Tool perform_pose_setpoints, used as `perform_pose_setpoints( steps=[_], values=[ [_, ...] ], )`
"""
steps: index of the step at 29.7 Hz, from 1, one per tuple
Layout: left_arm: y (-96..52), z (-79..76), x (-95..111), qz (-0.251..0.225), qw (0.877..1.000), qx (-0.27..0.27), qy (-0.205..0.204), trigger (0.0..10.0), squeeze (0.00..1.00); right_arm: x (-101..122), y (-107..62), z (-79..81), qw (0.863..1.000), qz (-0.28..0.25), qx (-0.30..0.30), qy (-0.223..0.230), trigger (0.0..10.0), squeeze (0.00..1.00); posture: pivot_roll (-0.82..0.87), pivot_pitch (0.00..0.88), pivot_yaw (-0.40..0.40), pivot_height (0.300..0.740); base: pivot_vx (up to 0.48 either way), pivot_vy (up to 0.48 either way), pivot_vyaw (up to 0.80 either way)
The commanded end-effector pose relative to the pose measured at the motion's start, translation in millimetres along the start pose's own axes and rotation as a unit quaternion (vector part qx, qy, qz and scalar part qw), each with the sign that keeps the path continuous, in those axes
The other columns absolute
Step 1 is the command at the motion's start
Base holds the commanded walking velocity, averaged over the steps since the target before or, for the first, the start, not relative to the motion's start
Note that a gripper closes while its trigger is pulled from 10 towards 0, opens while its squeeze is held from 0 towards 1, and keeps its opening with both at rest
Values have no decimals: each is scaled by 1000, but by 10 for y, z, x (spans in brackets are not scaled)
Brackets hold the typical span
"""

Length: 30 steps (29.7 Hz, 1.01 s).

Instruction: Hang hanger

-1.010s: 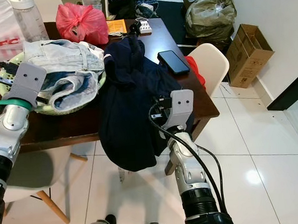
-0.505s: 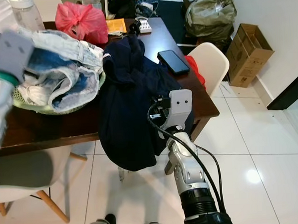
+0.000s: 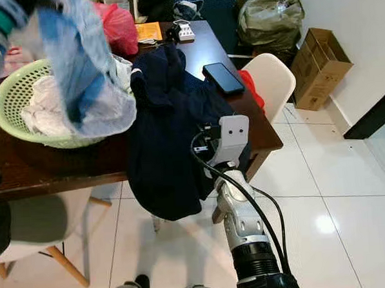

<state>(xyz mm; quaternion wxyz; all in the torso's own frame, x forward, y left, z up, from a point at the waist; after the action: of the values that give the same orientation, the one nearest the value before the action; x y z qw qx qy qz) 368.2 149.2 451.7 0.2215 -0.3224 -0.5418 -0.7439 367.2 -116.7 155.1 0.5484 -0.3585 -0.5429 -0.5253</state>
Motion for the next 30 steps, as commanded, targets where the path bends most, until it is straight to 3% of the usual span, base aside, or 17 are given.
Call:
perform_pose_setpoints(
  steps=[1, 2, 3, 4, 5, 9, 20, 23, 24, 30],
  values=[
    [42, -107, 257, -42, 998, -30, -24, 0, 0, 45, -20, -50, 1000, -13, -10, 3, 10000, 0, 44, 53, -4, 740, 0, 0, 0],
    [42, -107, 257, -42, 998, -30, -24, 0, 0, 45, -20, -50, 1000, -13, -10, 3, 10000, 0, 44, 53, -4, 740, 0, 0, 0],
    [68, -220, 390, -61, 996, -56, -21, 4196, 0, 93, -13, -89, 999, -25, -20, 2, 10000, 0, 44, 51, -4, 740, 0, 0, 0],
    [70, -245, 412, -63, 996, -63, -14, 4196, 0, 108, -10, -105, 999, -28, -24, 3, 10000, 0, 44, 51, -4, 740, 0, 0, 0],
    [82, -242, 396, -56, 996, -61, -17, 10000, 0, 117, -8, -123, 999, -30, -28, 5, 10000, 0, 43, 51, -4, 740, 0, 0, 0],
    [94, -249, 378, -49, 996, -67, -30, 10000, 0, 132, -6, -153, 999, -33, -36, 10, 10000, 0, 41, 51, -4, 740, 0, 0, -400],
    [55, -457, 321, -36, 992, -123, 3, 10000, 0, 143, -23, -188, 998, -38, -46, 11, 10000, 0, 38, 51, -2, 740, 0, 0, -800],
    [39, -576, 324, -44, 987, -157, 9, 10000, 0, 149, -25, -201, 998, -40, -48, 11, 10000, 0, 38, 51, -4, 740, 0, 0, -800],
    [37, -683, 370, -62, 980, -187, -1, 10000, 0, 169, -26, -225, 997, -44, -54, 13, 10000, 0, 37, 50, -2, 740, 0, 0, -800],
    [163, -790, 393, -78, 973, -217, 10, 10000, 0, 177, -32, -296, 996, -49, -76, 17, 10000, 0, 44, 43, 2, 740, 0, 0, -800]
  ],
)
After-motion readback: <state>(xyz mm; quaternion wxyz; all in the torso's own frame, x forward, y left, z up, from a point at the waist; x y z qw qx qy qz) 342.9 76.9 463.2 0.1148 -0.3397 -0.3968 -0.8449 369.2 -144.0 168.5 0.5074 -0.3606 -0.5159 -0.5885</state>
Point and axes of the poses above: a point about 5 cm out from each wrist's last joint towards the gripper, its own y axis pointing out of the wrist towards the gripper, its own x axis along the axis of the wrist's last joint, z = x × y, the point moved 4 cm from there along y, pointing out of the wrist towards the gripper, and after that the axes turned 2 degrees about y, right-handed, at the moved point
